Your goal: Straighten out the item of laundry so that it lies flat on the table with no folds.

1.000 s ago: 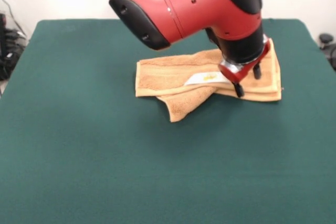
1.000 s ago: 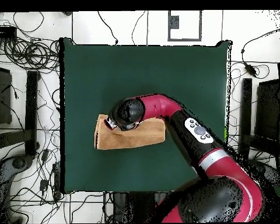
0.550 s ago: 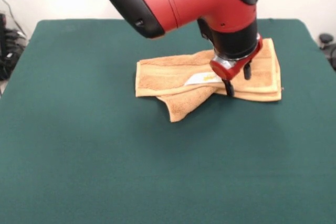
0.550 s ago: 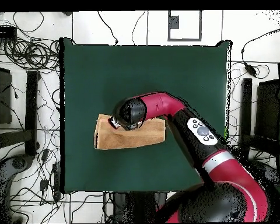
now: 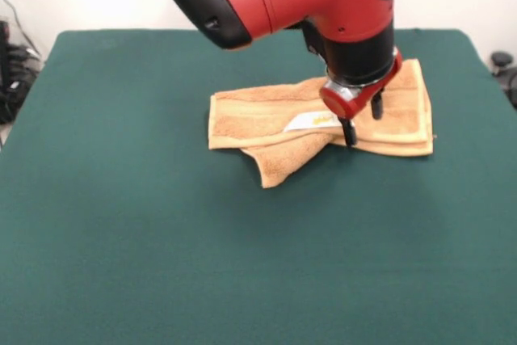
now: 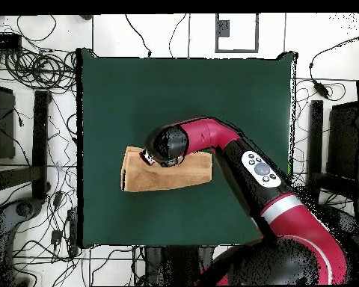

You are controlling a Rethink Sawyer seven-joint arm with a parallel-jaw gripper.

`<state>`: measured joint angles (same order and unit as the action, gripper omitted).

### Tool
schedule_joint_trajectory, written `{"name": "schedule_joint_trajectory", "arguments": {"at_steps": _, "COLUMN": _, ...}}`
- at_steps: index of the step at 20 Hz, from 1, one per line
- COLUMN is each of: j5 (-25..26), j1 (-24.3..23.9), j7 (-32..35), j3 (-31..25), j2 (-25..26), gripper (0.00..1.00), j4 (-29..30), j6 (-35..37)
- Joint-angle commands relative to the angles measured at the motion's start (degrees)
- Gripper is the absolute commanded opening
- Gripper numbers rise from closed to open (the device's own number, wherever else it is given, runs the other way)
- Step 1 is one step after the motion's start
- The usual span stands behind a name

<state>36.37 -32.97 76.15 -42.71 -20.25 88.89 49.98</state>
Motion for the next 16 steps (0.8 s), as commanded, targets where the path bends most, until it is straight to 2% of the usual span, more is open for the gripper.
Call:
{"name": "schedule_joint_trajectory", "arguments": {"at_steps": 1, "j5": 2.6, "j1": 2.9, "j7": -5.2, "j3": 2.8, "j2": 0.2, "gripper": 1.00, "j4": 3.7, "j6": 3.0}}
{"name": "schedule_joint_trajectory", "arguments": {"at_steps": 6, "j5": 6.6, "j1": 5.1, "j7": 1.8, "j3": 4.5, "j2": -3.2, "gripper": 1.00, "j4": 7.4, "j6": -4.9}}
{"name": "schedule_joint_trajectory", "arguments": {"at_steps": 11, "j5": 7.8, "j1": 5.5, "j7": 6.7, "j3": 6.1, "j2": -1.1, "gripper": 1.00, "j4": 9.2, "j6": -10.7}}
{"name": "schedule_joint_trajectory", "arguments": {"at_steps": 16, "j5": 9.2, "j1": 7.6, "j7": 10.6, "j3": 9.3, "j2": -2.5, "gripper": 1.00, "j4": 10.4, "j6": -15.7}}
